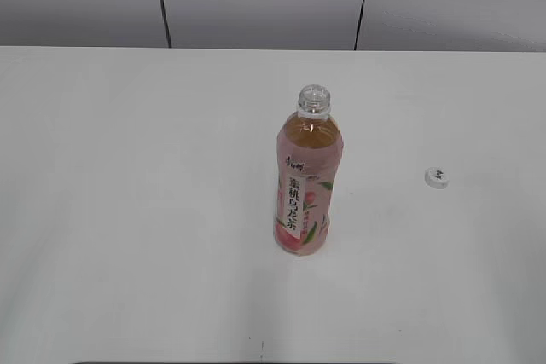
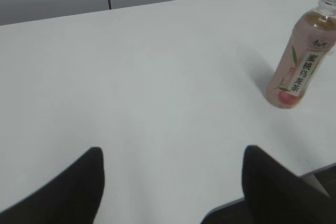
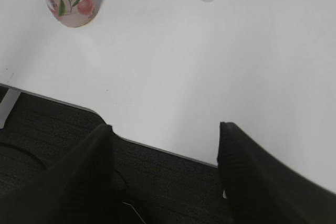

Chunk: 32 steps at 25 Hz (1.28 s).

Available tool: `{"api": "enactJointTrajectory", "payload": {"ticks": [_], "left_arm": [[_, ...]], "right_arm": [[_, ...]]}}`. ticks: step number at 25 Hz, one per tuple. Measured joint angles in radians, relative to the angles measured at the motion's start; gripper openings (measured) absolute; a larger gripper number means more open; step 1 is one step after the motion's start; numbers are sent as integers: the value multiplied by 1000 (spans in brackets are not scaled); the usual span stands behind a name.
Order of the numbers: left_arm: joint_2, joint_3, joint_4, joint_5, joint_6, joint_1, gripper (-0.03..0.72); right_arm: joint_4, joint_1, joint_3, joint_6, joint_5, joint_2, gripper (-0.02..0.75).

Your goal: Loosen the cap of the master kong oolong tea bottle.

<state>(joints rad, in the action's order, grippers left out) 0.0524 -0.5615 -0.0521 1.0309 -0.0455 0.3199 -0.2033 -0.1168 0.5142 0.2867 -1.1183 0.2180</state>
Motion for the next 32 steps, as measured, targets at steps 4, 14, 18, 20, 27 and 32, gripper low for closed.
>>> {"api": "enactJointTrajectory", "payload": {"ticks": [4,14,18,20,27,32], "left_arm": [[0,0,0,0,0,0,498],[0,0,1,0,1,-40,498],[0,0,1,0,1,-178,498],[-12,0,1,-3,1,-228,498],[-59,0,1,-5,1,-261,498],[-59,0,1,-5,1,-261,498]], "right_arm": [[0,0,0,0,0,0,472],[0,48,0,0,0,-58,472],[-1,73,0,0,1,-197,472],[-1,74,0,0,-2,-223,472],[-2,75,1,0,2,-226,472],[-2,75,1,0,4,-226,472]]}}
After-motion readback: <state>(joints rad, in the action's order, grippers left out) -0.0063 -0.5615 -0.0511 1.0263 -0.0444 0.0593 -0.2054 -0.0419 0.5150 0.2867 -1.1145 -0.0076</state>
